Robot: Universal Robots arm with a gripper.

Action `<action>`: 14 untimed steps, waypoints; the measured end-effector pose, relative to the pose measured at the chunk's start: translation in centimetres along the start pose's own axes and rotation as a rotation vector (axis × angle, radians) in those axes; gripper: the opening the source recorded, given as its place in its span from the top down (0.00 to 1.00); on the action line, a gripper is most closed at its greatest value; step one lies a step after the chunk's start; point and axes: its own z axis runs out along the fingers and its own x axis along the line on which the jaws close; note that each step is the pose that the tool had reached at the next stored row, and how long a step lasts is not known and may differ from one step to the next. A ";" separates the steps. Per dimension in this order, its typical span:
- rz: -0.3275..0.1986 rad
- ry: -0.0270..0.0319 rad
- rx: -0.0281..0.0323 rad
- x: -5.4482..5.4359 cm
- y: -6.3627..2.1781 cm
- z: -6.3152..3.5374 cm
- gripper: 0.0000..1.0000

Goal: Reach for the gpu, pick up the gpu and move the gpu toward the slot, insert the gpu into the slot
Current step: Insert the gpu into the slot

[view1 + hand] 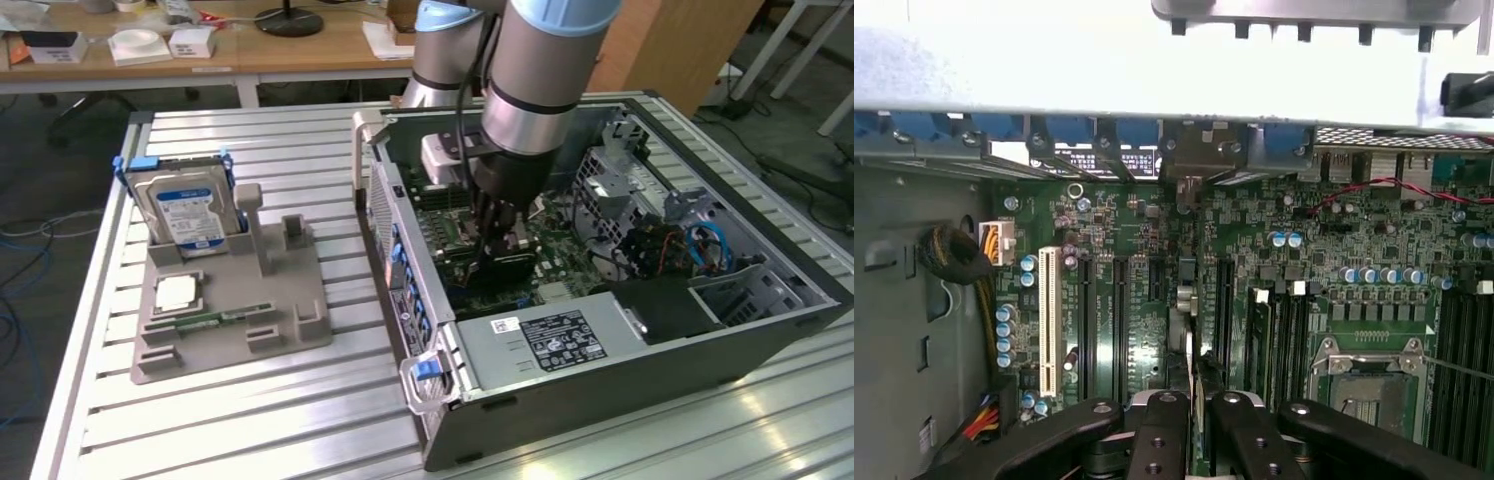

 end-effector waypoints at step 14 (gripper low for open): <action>0.000 0.0002 0.0002 0.0 0.07 -0.01 0.90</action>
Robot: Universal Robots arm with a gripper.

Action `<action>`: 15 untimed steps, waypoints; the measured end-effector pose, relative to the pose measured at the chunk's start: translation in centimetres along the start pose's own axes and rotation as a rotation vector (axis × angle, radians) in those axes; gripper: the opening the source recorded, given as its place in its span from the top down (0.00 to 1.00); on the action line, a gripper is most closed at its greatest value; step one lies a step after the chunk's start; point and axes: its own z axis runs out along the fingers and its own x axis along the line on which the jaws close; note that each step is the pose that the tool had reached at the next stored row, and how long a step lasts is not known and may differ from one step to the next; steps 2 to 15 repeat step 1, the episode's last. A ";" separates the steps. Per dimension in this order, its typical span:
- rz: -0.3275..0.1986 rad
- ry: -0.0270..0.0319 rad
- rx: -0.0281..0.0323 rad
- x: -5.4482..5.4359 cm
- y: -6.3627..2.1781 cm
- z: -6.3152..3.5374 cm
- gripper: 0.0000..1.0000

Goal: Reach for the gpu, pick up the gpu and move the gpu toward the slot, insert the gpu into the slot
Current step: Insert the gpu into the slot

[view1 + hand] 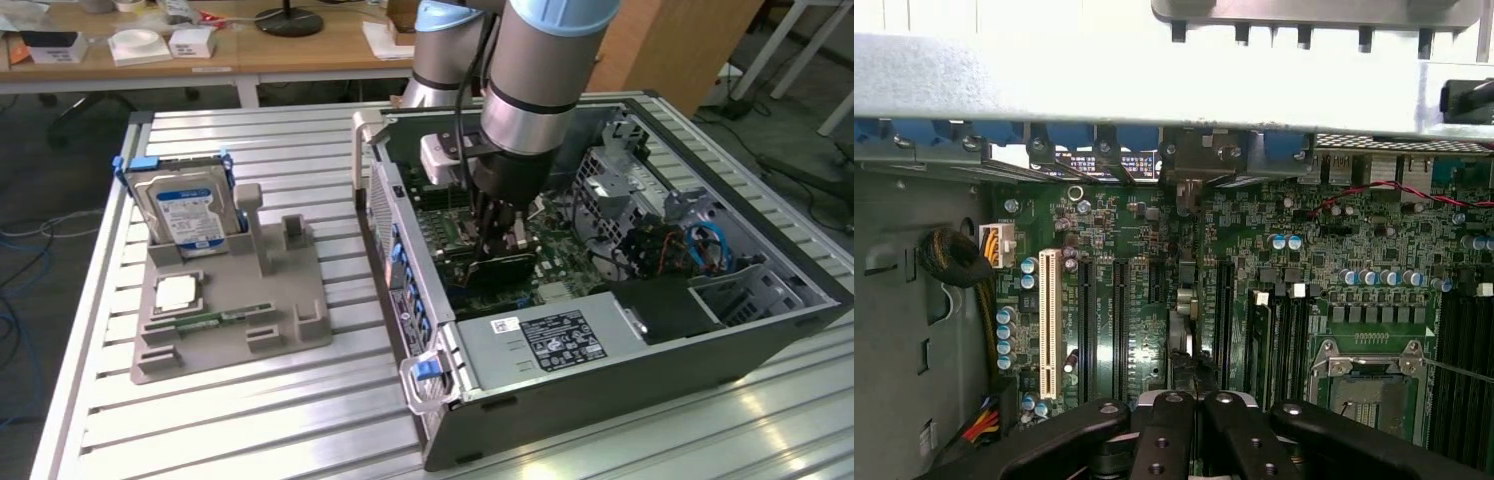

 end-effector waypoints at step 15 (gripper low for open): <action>0.000 0.0000 0.0000 0.0 0.00 0.00 0.90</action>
